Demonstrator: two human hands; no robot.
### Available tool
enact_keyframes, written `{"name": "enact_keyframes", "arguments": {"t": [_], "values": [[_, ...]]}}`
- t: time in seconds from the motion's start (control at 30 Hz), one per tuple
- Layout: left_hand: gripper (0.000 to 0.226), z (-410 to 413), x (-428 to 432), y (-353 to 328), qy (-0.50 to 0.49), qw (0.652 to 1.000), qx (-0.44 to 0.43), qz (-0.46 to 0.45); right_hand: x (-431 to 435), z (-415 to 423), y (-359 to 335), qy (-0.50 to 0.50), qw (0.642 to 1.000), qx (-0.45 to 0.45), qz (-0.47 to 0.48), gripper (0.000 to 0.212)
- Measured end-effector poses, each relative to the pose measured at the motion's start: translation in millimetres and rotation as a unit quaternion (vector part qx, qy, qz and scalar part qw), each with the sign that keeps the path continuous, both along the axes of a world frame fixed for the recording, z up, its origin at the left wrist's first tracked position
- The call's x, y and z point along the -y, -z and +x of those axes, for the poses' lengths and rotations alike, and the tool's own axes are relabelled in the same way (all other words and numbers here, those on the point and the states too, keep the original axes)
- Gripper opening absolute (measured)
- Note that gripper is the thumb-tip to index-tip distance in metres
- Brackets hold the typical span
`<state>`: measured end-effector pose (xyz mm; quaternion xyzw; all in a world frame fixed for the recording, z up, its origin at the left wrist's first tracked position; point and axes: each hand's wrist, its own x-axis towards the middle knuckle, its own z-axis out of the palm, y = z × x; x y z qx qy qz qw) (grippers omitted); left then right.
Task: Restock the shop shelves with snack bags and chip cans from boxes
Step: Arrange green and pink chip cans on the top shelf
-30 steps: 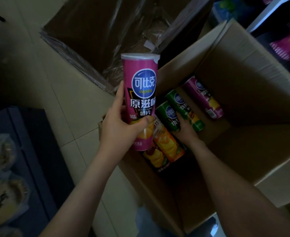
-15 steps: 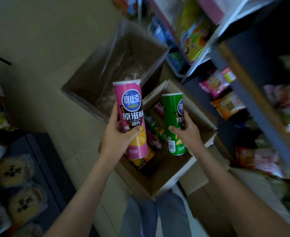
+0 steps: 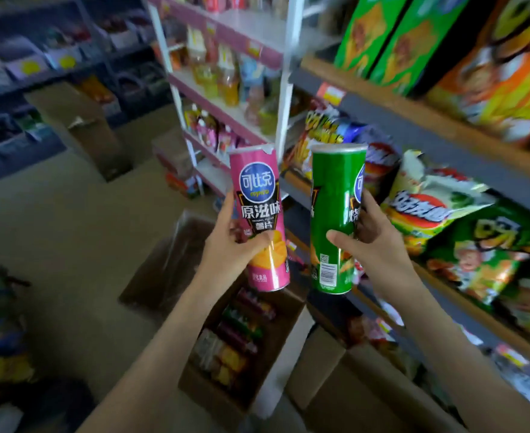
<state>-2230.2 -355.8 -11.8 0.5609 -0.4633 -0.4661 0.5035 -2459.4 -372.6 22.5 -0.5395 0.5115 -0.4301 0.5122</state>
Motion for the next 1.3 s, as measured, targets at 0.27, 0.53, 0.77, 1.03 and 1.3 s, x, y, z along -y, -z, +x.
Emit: {"name": "enact_keyframes", "arguments": {"t": [0.27,0.53,0.77,1.03,1.3], "values": [[0.091,-122,-10,-154,0.092,0.984,0.029,-0.149,-56,-110,-164,0.032,0.988,-0.002,-0.148,0.08],[0.086,-198,-6,-258,0.143,0.956,0.013,-0.254,-86,-180,-257,0.096,0.962,0.027,-0.254,0.074],[0.088,-241,26,-334,0.19,0.924,-0.001,-0.333,-88,-218,-321,0.166,0.934,0.003,-0.317,0.069],[0.092,-284,98,-396,0.271,0.883,0.01,-0.383,-27,-266,-364,0.325,0.878,-0.066,-0.345,0.059],[0.106,-365,177,-415,0.34,0.872,0.038,-0.351,69,-347,-368,0.47,0.819,-0.17,-0.28,0.086]]}}
